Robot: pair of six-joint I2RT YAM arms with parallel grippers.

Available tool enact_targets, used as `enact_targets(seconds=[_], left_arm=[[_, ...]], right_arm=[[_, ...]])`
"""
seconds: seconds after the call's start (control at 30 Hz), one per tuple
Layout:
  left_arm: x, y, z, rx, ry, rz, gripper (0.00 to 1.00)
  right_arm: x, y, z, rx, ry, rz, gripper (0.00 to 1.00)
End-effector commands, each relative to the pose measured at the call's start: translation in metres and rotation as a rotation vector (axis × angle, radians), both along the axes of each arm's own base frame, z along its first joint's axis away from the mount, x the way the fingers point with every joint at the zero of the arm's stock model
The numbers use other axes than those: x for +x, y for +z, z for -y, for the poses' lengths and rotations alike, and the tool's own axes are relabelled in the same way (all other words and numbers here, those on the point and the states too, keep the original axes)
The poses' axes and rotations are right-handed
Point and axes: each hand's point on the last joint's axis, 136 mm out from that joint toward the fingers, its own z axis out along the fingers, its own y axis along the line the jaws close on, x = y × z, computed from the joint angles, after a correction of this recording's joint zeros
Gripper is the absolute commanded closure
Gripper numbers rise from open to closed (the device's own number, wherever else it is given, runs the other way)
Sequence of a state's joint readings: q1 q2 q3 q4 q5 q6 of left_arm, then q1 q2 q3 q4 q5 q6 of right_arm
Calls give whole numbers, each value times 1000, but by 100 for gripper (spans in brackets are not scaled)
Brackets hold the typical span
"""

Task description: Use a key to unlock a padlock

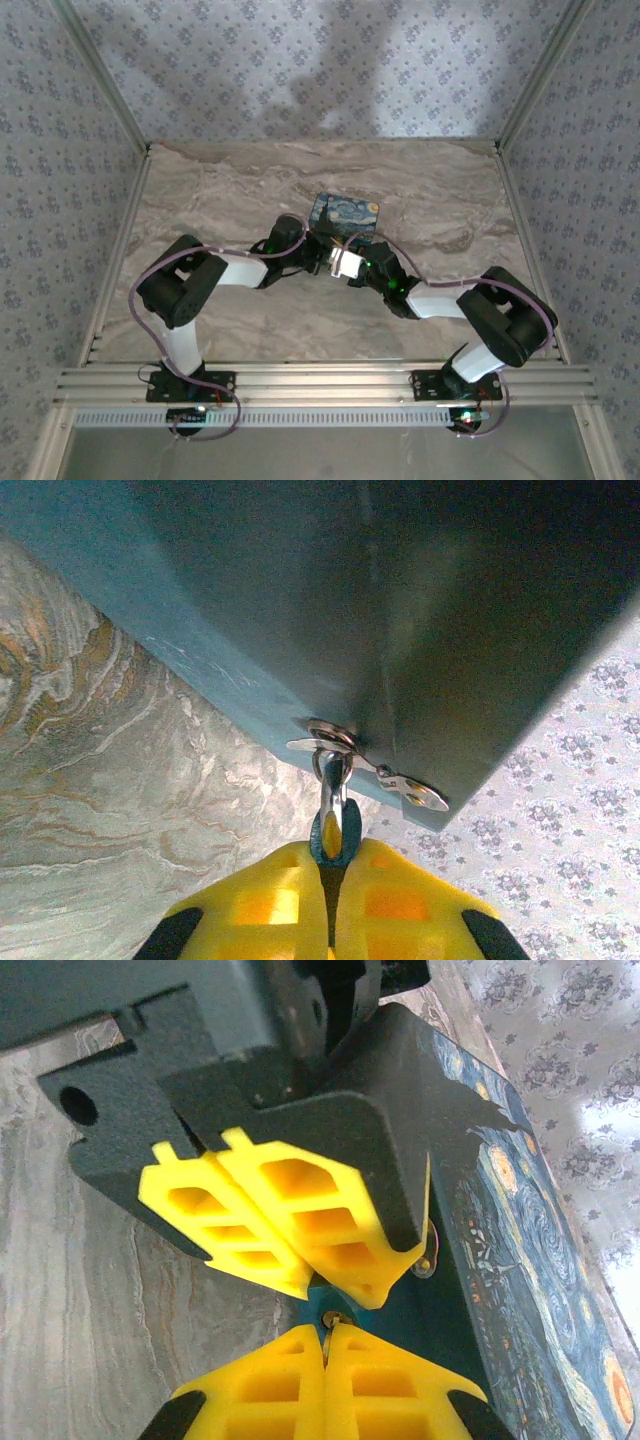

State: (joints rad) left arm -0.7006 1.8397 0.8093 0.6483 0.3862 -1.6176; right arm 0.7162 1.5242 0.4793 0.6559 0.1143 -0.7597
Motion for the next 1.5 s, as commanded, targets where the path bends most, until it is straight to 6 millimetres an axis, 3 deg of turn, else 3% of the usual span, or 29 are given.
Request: enact_targets(seconds=[0.0,0.37,0.93,1.07,1.23,1.47], left_arm=[[1,31,11,-66,-33,59,100],[-1,29,12,-69,-35,59,100],[-2,25,12,-64,-38,60,100],[-3,23,11,-50,-39,64,87],[-3,16,4,-2,-38,74,63],[-3,9,-17,62,-20,85,47]], right_arm=[[8,15,-4,69,-50,18,100],[2,21,-15,173,-78,-68,100],[-9,2,-20,373,-132,-240,100],[-11,-4,-21,400,-142,-275,100],[-12,-10,-19,420,-160,-291,100],[-13,-16,-20,474,-175,-323,100]])
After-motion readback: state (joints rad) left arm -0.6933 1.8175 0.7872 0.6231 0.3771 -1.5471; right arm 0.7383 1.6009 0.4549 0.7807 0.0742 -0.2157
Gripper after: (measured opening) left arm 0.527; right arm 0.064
